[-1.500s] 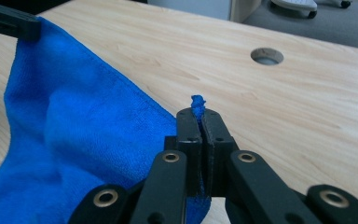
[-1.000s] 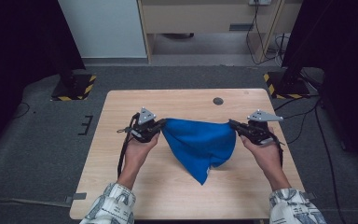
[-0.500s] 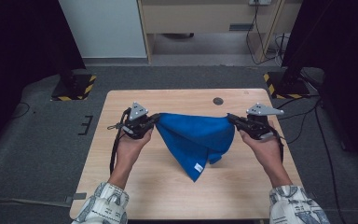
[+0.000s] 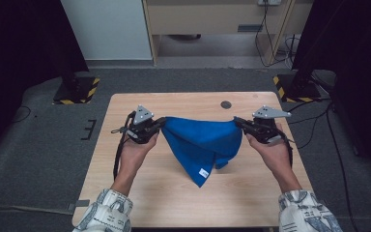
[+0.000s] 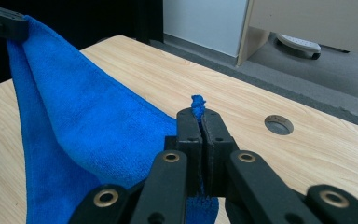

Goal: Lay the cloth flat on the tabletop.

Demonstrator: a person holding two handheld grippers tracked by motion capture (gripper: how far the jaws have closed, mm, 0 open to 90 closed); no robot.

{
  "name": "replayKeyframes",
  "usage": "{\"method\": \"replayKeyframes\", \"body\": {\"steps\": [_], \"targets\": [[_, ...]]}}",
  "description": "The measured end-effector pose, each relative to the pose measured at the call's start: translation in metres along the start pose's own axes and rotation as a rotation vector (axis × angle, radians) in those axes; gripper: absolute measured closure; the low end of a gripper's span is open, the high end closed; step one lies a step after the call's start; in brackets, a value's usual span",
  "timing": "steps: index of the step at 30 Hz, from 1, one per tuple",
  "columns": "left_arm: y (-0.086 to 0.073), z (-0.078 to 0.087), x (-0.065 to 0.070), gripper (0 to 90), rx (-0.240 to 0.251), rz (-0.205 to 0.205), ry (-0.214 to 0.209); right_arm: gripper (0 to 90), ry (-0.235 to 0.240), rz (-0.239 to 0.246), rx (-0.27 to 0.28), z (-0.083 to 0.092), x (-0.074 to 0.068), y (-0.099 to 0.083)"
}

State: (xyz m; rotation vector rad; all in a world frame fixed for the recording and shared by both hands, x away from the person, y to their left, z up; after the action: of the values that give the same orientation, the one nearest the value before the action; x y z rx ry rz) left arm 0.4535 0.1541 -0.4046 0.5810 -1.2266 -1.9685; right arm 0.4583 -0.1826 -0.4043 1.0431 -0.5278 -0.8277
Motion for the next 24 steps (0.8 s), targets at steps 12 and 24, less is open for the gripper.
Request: {"method": "replayKeyframes", "body": {"steps": [12,24], "targets": [[0.004,0.009,0.0,88.3,0.01,-0.005,0.004,87.9,0.008,-0.008,0.016,0.003,-0.003,0.004],[0.034,0.043,0.011,88.3,0.057,-0.034,0.007,87.9,0.021,0.002,0.055,0.029,-0.017,0.033]]}}
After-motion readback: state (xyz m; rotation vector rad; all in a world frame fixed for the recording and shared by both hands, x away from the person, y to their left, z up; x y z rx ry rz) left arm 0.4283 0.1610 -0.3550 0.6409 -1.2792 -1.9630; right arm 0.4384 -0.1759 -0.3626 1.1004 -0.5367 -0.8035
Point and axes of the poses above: each handheld gripper's, and its own axes: z roughly backward along the jaws, y roughly out of its top, x roughly to its right, the point moved 4 cm from there along -z, roughly forward along the jaws, and after that the axes turned 3 degrees about -y, right-handed, at the moved point
